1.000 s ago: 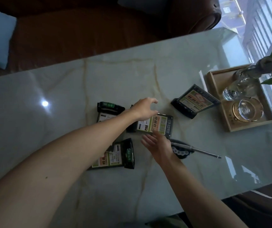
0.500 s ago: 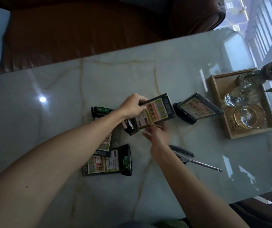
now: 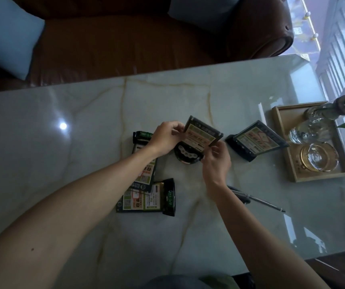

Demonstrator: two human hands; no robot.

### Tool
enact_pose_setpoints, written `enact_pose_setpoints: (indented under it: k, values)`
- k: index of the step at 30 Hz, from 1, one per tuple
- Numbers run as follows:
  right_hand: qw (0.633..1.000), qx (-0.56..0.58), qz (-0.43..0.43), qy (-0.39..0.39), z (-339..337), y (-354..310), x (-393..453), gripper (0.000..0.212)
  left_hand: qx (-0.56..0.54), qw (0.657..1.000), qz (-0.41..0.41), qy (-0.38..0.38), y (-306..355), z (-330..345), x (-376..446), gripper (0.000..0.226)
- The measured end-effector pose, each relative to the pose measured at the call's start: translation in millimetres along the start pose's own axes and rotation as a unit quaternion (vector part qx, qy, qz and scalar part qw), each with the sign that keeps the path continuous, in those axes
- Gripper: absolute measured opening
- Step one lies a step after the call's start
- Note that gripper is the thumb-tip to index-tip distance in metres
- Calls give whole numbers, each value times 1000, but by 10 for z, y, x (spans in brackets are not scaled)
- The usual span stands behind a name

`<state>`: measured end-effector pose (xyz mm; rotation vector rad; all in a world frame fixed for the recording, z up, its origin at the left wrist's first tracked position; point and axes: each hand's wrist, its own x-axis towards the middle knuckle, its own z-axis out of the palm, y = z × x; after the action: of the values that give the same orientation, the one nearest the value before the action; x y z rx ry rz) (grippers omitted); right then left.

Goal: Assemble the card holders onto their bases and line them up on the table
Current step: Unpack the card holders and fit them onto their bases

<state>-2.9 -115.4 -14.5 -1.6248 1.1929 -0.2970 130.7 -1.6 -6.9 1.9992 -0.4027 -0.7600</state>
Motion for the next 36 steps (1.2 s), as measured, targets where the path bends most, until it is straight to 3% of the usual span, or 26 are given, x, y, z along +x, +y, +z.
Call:
enact_pose_setpoints:
  k: [8,12,16,20,23,28,32,36]
  values:
    - [998,-33,-47,-18,-35,68,-155,12,-60,998,-4,7,-134,-36,-336,17]
    - [999,-48,3,-17,-33,65,-258,9,-25,998,0,63,-182,-168,-464,22]
    - [990,-59,12,-125,130,45,-556,10,-38,985,-61,157,-421,-415,-633,18]
    - [962,-74,12,-263,408,-49,-729,11,-26,969,-153,192,-806,-668,-840,23]
    - [946,-94,38,-308,608,-36,-754,16,-36,961,-205,182,-1050,-731,-981,32]
    - [940,-162,65,-294,824,104,-744,26,-38,960,-245,132,-1255,-698,-1147,48]
    - [945,-156,66,-280,939,166,-728,31,-75,964,-241,79,-1241,-635,-1194,35]
    - [942,-176,72,-278,1014,171,-719,21,-88,965,-236,75,-1168,-650,-1215,40]
